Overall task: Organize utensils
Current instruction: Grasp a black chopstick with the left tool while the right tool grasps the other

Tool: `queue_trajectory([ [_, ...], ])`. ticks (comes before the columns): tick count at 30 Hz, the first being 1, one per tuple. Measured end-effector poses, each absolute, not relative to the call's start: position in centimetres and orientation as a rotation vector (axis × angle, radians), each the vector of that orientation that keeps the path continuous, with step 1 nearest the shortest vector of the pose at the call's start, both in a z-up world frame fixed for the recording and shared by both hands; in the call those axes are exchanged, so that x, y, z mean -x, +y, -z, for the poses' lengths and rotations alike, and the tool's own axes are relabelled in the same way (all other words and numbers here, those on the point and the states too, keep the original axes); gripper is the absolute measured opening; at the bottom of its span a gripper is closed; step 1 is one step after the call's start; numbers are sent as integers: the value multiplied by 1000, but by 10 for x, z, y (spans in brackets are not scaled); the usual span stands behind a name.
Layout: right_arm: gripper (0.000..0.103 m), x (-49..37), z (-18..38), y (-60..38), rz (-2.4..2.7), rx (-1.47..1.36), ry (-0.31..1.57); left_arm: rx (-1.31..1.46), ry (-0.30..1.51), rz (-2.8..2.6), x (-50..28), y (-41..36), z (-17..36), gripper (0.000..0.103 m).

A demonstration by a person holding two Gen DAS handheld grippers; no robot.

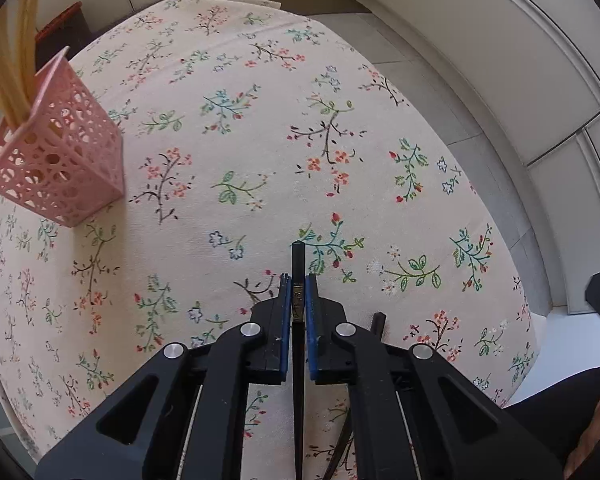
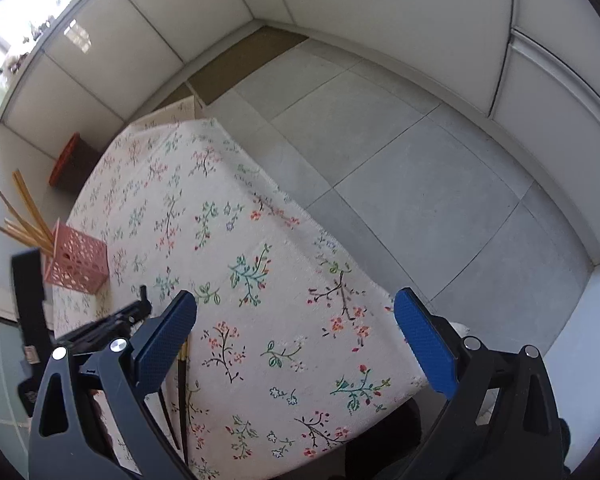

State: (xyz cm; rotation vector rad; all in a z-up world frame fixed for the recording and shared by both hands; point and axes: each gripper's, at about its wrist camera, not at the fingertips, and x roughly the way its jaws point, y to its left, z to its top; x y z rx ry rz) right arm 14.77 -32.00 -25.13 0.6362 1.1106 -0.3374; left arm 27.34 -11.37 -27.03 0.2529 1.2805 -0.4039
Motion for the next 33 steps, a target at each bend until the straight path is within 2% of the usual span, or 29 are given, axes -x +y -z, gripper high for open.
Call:
queue_trajectory([
  [4, 96, -168, 276, -282, 304, -586, 1259, -228, 1198, 399, -262, -91, 242, 6],
  [12, 93, -202, 297, -205, 244, -459, 1421, -247, 983, 302, -238, -52, 181, 6],
  [15, 84, -208, 306, -186, 230, -442, 1486, -255, 918, 270, -227, -28, 165, 6],
  [17, 71, -211, 314, -177, 228, -450, 1531, -254, 880, 248, -222, -18, 156, 6],
  [18, 71, -212, 315, -173, 241, -436, 1540, -252, 865, 240, -220, -13, 153, 6],
  [21, 59, -215, 315, -161, 260, -395, 1535, -251, 827, 219, -216, -1, 145, 6],
  [23, 40, -217, 313, -155, 280, -378, 1527, -240, 812, 215, -214, 3, 141, 6],
  [24, 35, -217, 312, -153, 285, -369, 1524, -238, 805, 212, -212, 6, 138, 6],
  [26, 13, -222, 312, -149, 286, -371, 1519, -237, 792, 205, -209, 10, 133, 6],
  [28, 9, -222, 313, -149, 280, -395, 1523, -234, 784, 203, -209, 13, 131, 6],
  [33, 7, -220, 310, -151, 260, -425, 1501, -222, 776, 199, -207, 13, 128, 6],
])
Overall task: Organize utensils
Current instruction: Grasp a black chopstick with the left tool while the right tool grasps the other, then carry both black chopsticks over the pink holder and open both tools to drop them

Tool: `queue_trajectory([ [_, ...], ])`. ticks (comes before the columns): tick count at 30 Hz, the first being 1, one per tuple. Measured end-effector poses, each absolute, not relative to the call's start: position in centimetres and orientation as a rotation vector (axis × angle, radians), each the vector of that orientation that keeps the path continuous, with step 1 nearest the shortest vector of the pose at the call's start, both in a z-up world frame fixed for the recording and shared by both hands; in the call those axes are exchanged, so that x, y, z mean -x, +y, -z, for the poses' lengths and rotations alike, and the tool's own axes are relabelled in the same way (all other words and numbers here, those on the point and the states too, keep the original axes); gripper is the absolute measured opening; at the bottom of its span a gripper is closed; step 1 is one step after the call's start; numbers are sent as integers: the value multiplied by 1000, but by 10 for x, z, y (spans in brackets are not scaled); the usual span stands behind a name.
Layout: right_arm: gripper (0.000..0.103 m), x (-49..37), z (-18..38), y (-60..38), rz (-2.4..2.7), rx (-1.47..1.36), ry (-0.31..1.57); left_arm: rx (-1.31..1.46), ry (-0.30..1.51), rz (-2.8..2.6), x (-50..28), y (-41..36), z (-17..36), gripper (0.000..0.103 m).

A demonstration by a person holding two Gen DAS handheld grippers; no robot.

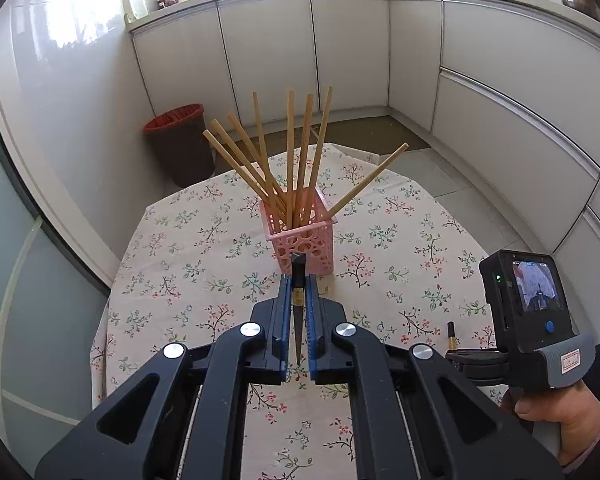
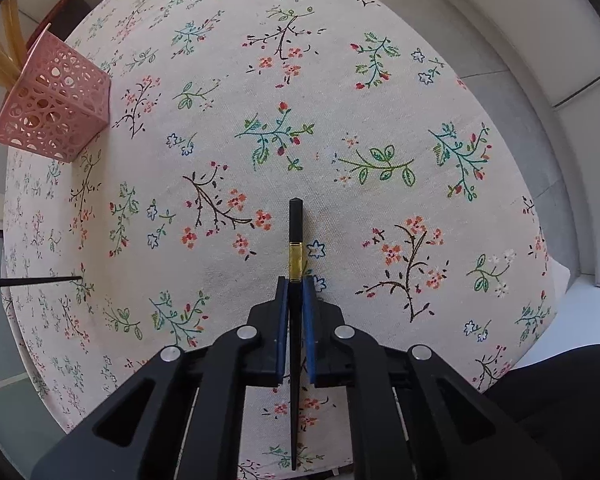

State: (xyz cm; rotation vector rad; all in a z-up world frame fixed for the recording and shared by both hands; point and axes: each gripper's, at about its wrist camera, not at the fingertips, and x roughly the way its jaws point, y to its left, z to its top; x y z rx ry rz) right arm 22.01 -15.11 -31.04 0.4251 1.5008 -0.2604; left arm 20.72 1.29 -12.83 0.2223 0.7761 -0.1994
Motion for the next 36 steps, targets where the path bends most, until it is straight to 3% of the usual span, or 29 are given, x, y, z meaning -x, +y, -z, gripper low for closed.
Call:
queue_trajectory([
  [8, 7, -201, 275, -178, 177, -478, 1415, -187, 793, 215, -209, 19, 128, 6],
  [16, 7, -176, 202, -195, 23, -572, 1180, 120, 883, 306, -222, 65, 120, 6],
  [22, 7, -174, 142, -195, -31, -548, 995, 177, 842, 266, -225, 77, 106, 6],
  [36, 7, -189, 103, -235, -59, -602, 890, 147, 685, 184, -260, 79, 20, 6],
])
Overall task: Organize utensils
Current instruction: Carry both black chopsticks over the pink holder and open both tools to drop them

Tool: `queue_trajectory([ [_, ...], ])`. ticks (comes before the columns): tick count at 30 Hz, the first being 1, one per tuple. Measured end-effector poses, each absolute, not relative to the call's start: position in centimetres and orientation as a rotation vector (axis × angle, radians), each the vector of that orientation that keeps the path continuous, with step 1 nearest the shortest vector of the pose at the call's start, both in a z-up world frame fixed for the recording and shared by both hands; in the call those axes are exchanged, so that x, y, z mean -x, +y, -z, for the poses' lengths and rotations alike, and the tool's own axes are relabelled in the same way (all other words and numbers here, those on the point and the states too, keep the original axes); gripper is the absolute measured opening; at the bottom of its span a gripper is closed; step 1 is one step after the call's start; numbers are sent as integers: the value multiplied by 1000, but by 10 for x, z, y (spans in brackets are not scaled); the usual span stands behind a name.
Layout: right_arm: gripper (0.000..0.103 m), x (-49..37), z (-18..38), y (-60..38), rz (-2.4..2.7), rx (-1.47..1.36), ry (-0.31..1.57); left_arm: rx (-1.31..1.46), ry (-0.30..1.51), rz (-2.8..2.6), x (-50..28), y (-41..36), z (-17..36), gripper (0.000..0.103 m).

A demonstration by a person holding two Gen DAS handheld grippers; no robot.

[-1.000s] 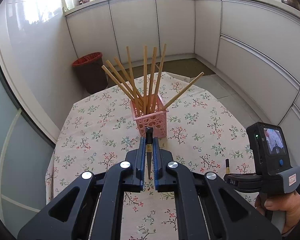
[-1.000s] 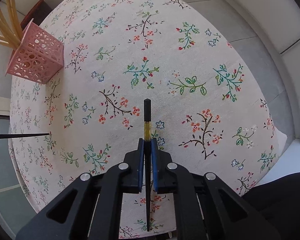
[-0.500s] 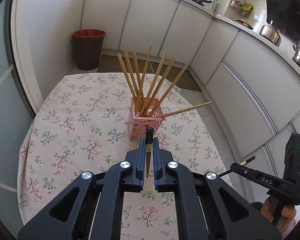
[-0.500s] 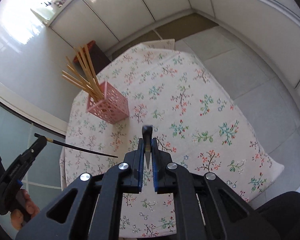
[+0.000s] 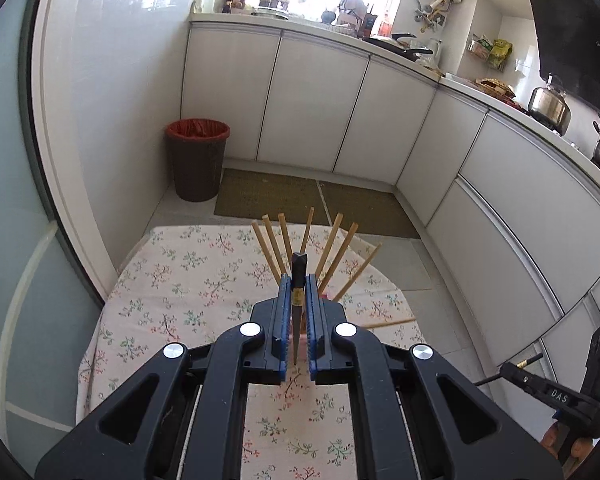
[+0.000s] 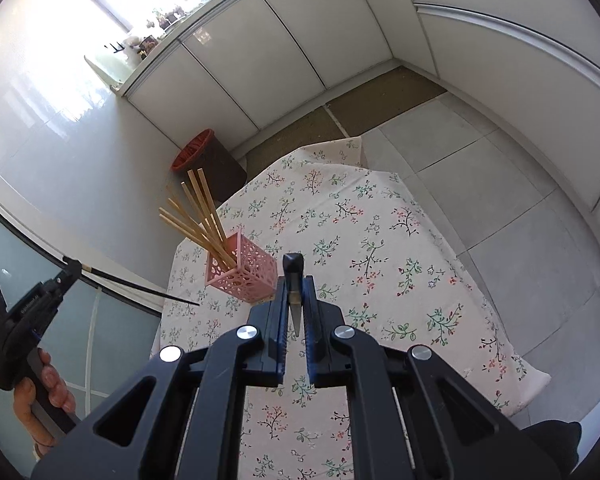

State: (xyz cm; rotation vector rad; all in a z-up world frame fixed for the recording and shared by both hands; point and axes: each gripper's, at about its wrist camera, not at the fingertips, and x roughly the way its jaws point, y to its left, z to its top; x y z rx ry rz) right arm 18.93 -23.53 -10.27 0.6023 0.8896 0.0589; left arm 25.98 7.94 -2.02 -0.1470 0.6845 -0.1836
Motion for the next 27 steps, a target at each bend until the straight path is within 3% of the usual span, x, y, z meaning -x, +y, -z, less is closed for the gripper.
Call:
queue_trajectory([
  [7, 7, -196, 106, -247, -51, -622, 884, 109, 660, 161, -290, 62, 9, 6],
  [15, 7, -202, 112, -255, -34, -633, 894, 103, 733, 167, -324, 44, 52, 7],
  [16, 7, -203, 111, -254, -37, -633, 894, 98, 763, 177, -326, 42, 59, 9],
  [18, 7, -205, 106, -252, -44, -624, 887, 98, 791, 193, -324, 40, 69, 23],
  [22, 7, -212, 86, -242, -90, -605, 861, 167, 742, 172, -309, 56, 61, 26],
  [27, 7, -229, 46, -218, -180, -582, 802, 204, 733, 66, -291, 80, 57, 39],
])
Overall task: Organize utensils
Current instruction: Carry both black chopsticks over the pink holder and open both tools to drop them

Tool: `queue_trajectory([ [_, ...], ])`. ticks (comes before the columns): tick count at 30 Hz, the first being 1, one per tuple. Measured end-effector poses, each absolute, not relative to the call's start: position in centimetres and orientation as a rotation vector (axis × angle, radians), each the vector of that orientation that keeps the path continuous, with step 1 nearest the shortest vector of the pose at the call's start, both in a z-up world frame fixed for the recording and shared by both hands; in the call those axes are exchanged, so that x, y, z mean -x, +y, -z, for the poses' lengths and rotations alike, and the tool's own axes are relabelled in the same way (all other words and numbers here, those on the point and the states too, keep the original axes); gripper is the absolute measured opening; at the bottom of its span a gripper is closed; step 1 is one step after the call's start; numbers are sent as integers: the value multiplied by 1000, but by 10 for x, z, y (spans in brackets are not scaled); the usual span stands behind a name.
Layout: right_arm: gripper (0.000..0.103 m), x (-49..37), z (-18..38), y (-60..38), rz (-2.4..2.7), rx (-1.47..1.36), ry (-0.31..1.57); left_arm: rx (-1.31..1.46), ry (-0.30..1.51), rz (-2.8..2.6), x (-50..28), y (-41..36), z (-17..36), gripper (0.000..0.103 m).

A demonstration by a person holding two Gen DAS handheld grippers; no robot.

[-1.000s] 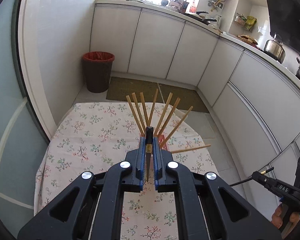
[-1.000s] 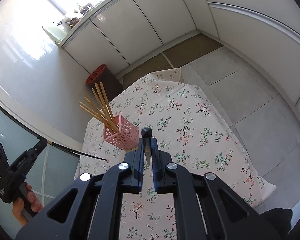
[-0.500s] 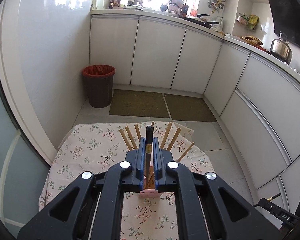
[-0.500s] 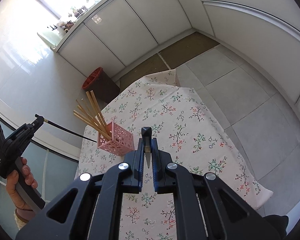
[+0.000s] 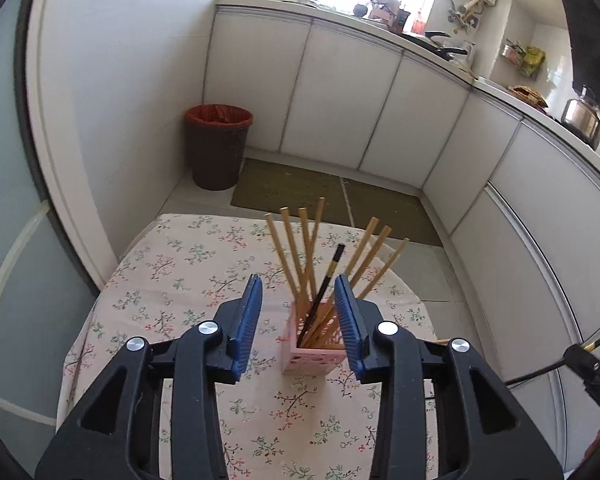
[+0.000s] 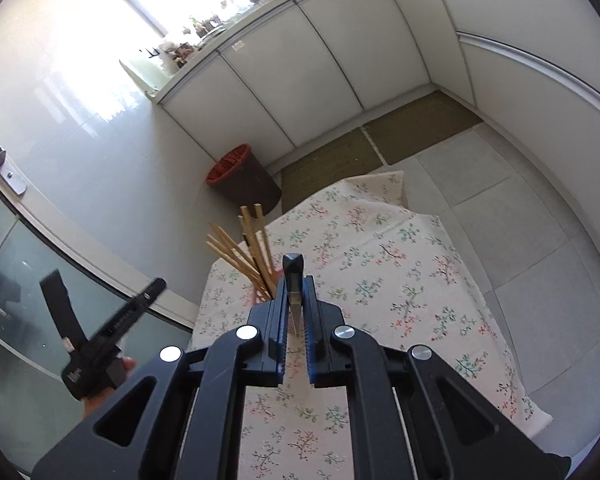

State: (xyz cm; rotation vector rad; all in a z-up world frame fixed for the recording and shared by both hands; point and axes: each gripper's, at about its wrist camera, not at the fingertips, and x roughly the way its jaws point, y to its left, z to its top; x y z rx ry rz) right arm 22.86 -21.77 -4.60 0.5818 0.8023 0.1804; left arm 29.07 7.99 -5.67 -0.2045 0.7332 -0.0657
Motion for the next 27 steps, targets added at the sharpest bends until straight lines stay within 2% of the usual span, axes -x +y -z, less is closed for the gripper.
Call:
queue_trajectory([
  [5, 7, -258, 19, -181, -223, -531, 749, 244, 755, -32, -264, 105, 82, 53],
  [9, 7, -290, 28, -153, -216, -494, 765, 185, 778, -100, -255, 120, 96, 53],
  [13, 7, -322, 53, -129, -185, -444, 799, 206, 744, -128, -250, 142, 91, 58],
  [20, 7, -351, 96, -89, -156, -322, 818, 246, 756, -132, -254, 160, 97, 58],
  [23, 11, -354, 108, -80, -156, -301, 818, 240, 745, -132, -255, 159, 95, 59],
  [24, 11, -352, 108, -79, -161, -301, 812, 229, 732, -139, -254, 157, 93, 60],
  [27, 14, -339, 97, -77, -158, -267, 777, 171, 674, -189, -248, 151, 83, 73],
])
